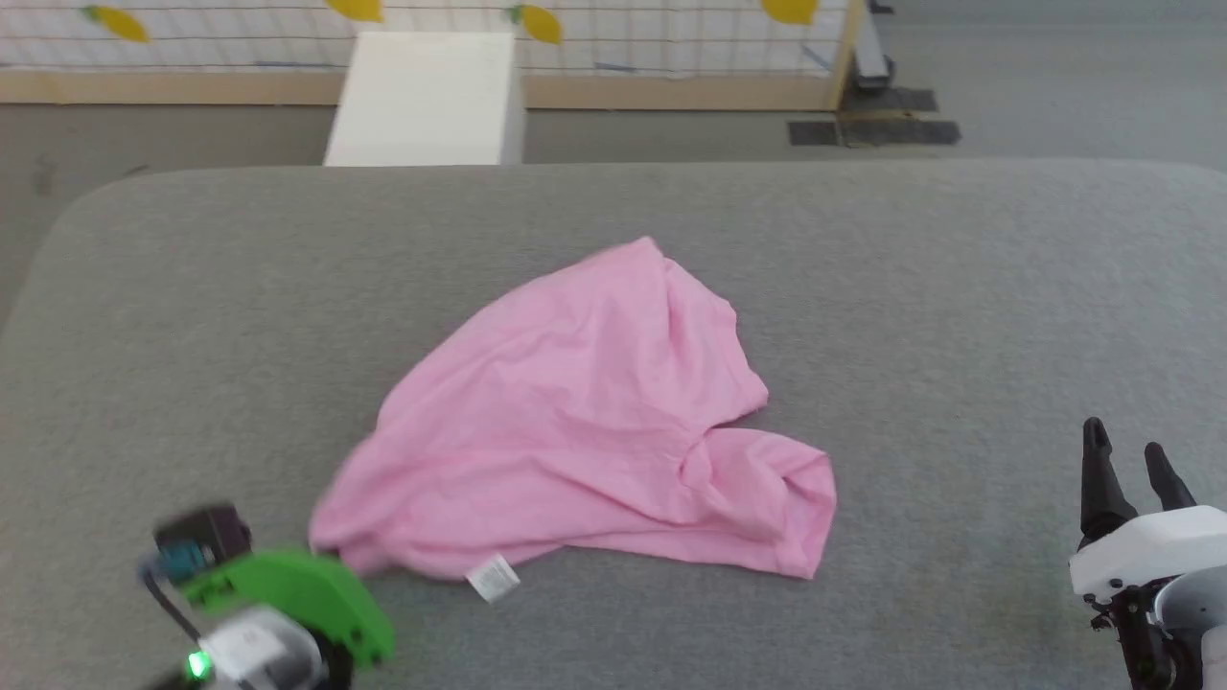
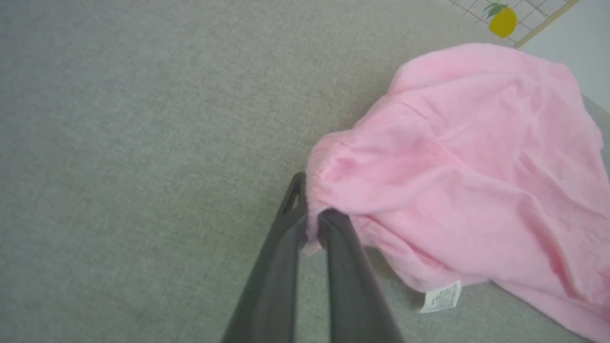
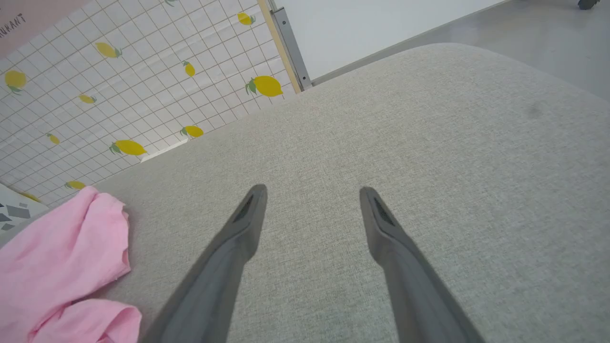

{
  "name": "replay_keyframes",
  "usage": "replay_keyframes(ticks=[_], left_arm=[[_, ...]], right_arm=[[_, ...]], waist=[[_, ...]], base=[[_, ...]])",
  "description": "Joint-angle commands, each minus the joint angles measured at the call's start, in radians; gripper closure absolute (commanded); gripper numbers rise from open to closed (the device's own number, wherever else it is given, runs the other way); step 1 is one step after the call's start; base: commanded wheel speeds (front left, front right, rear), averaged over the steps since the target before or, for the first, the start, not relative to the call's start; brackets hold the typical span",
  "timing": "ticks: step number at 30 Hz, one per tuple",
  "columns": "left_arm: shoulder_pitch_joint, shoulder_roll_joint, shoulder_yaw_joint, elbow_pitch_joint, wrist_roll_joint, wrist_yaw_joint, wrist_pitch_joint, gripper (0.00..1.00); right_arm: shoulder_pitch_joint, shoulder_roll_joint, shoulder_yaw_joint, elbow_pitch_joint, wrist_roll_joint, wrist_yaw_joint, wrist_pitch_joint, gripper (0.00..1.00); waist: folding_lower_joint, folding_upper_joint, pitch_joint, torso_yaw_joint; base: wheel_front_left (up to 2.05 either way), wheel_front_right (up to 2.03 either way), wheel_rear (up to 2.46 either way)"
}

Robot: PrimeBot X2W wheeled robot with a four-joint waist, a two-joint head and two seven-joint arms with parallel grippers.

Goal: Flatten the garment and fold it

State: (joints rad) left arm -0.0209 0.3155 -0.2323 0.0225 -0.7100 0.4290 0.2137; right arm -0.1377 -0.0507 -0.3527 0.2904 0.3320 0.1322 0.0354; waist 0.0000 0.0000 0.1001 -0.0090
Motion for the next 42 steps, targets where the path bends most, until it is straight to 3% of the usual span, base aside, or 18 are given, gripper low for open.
replay_keyframes(ticks=[1,4,5,8,12,15,19,26,33,38,39,40,41,42], left_arm=[[0.028,-0.007,-0.005,-0.004,-0.011,0.007,0.01,1.0],[0.064,-0.033,-0.005,0.013,-0.051,-0.009,0.016,0.96],[0.064,-0.044,-0.003,0.016,-0.066,-0.022,0.014,0.0],[0.032,-0.049,0.018,0.015,-0.073,-0.048,-0.029,0.0],[-0.044,-0.012,0.025,0.003,0.007,-0.102,-0.167,0.0],[-0.096,0.019,0.005,0.0,0.106,-0.144,-0.306,0.0],[-0.134,0.034,-0.043,0.01,0.236,-0.16,-0.439,0.0],[-0.16,-0.016,-0.061,0.007,0.34,-0.156,-0.474,0.0],[-0.174,-0.084,-0.022,-0.001,0.391,-0.178,-0.475,0.0],[-0.174,-0.117,0.011,0.023,0.401,-0.202,-0.475,0.0],[-0.173,-0.124,0.021,0.03,0.4,-0.207,-0.475,0.0],[-0.174,-0.13,0.029,0.032,0.399,-0.212,-0.475,0.0],[-0.176,-0.134,0.037,0.036,0.402,-0.217,-0.475,0.0],[-0.176,-0.137,0.042,0.038,0.406,-0.22,-0.475,0.0]], right_arm=[[0.017,0.0,0.004,-0.002,-0.004,-0.002,0.004,0.0],[0.02,0.0,0.015,0.003,0.002,-0.002,0.011,0.0],[0.018,0.0,0.021,0.002,0.013,-0.002,0.013,0.0],[0.015,0.0,0.048,-0.009,0.025,-0.002,0.022,0.0],[-0.018,0.0,0.106,-0.027,0.012,-0.002,0.072,0.0],[-0.077,0.0,0.182,-0.034,-0.014,-0.002,0.175,0.0],[-0.178,0.0,0.29,-0.002,-0.101,-0.002,0.372,0.0],[-0.346,0.0,0.39,0.062,-0.244,-0.002,0.566,0.0],[-0.439,0.0,0.444,0.192,-0.322,-0.002,0.614,0.0],[-0.447,0.0,0.463,0.266,-0.318,-0.002,0.619,0.0],[-0.447,0.0,0.471,0.278,-0.307,-0.002,0.624,0.6],[-0.447,0.0,0.478,0.284,-0.294,-0.002,0.621,0.69],[-0.447,0.0,0.48,0.287,-0.276,-0.002,0.609,1.0],[-0.448,0.0,0.478,0.287,-0.265,-0.002,0.597,1.0]], waist=[[0.0,0.0,-0.027,0.043],[0.0,0.0,-0.032,0.055],[0.0,0.0,-0.034,0.059],[0.0,0.0,-0.039,0.073],[0.0,0.0,-0.031,0.089],[0.0,0.0,-0.004,0.099],[0.0,0.0,0.035,0.114],[0.0,0.0,0.131,0.164],[0.0,0.0,0.193,0.194],[0.0,0.0,0.196,0.193],[0.0,0.0,0.194,0.188],[0.0,0.0,0.191,0.185],[0.0,0.0,0.186,0.18],[0.0,0.0,0.18,0.174]], base=[[0.0,0.0,0.0],[0.0,0.0,0.0],[0.0,0.0,0.0],[0.0,0.0,0.0],[0.0,0.0,0.0],[0.0,0.0,0.0],[0.0,0.0,0.0],[0.0,0.0,0.0],[0.0,0.0,0.0],[0.0,0.0,0.0],[0.0,0.0,0.0],[0.0,0.0,0.0],[0.0,0.0,0.0],[0.0,0.0,0.0]])
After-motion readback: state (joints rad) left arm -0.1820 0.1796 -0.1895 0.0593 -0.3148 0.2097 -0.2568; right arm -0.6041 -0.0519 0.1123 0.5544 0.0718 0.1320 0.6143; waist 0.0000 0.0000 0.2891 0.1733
